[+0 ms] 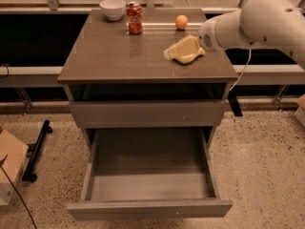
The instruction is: Place sponge into middle drawer
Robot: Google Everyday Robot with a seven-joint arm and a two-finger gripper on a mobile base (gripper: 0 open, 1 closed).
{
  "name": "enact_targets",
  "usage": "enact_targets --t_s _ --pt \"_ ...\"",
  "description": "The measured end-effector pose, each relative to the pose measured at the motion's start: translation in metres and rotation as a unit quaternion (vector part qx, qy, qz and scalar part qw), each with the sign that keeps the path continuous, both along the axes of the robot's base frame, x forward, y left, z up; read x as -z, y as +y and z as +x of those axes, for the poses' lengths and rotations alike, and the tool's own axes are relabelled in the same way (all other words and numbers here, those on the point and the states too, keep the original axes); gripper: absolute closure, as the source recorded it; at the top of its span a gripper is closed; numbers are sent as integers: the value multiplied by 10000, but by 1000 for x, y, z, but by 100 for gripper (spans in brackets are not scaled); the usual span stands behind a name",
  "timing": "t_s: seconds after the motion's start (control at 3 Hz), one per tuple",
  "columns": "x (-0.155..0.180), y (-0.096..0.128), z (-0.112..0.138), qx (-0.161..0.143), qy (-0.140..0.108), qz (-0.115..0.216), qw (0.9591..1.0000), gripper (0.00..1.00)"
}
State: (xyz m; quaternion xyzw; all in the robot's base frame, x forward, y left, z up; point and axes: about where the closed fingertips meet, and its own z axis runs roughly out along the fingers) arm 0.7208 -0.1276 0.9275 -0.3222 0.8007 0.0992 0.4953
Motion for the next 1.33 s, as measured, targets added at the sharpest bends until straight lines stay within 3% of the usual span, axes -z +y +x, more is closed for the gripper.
enact_targets --t_s 0.33,0.67,1.33 --pt "17 -6 33 418 -48 361 9985 0" --pt "40 -16 60 769 80 623 9951 0" --pt "83 -29 96 1121 507 816 9890 0"
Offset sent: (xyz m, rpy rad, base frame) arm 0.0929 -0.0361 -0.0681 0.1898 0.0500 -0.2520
